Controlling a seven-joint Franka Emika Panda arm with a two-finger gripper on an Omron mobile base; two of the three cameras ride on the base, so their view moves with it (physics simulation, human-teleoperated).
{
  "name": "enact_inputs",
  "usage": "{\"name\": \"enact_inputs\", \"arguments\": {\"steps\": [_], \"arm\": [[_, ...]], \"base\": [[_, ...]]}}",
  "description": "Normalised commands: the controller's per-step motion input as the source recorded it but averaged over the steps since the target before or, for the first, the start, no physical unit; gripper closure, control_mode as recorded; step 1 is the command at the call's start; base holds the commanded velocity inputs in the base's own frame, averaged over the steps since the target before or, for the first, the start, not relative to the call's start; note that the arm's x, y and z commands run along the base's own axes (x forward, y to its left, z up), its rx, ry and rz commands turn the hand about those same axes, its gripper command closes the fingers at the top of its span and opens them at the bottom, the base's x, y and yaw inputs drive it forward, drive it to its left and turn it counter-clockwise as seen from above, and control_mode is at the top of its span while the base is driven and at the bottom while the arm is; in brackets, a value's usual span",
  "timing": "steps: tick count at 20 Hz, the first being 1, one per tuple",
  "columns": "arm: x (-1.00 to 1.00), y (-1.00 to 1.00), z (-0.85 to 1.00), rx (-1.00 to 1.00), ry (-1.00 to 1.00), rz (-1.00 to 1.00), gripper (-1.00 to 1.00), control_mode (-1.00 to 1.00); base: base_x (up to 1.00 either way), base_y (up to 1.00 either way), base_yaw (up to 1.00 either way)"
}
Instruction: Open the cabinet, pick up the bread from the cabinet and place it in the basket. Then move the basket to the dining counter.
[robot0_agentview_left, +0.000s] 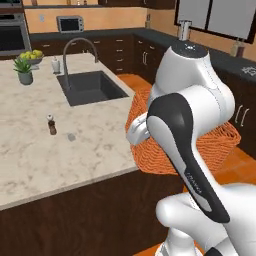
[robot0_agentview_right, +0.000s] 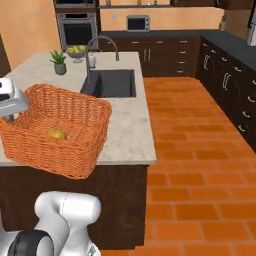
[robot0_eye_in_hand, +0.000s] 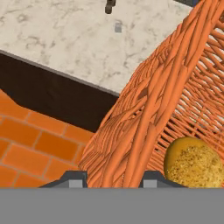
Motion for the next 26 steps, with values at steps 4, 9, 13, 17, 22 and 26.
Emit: {"name": "enact_inputs", "arguments": {"steps": [4,9,13,17,22,26], "arm": [[0.0,0.0,0.0,0.0,0.0,0.0,1.0,1.0],[0.0,0.0,0.0,0.0,0.0,0.0,1.0,1.0],[0.0,0.0,0.0,0.0,0.0,0.0,1.0,1.0],[0.0,0.0,0.0,0.0,0.0,0.0,1.0,1.0],[0.77,0.0,-0.34,0.0,0.0,0.12,1.0,-1.0],[1.0,0.0,-0.69,0.0,0.01,0.3,1.0,-1.0]], "base": [[0.38,1.0,0.27],[0.5,1.0,0.32],[0.51,0.79,0.3],[0.34,0.34,0.16],[0.0,0.0,0.0],[0.0,0.0,0.0]]}}
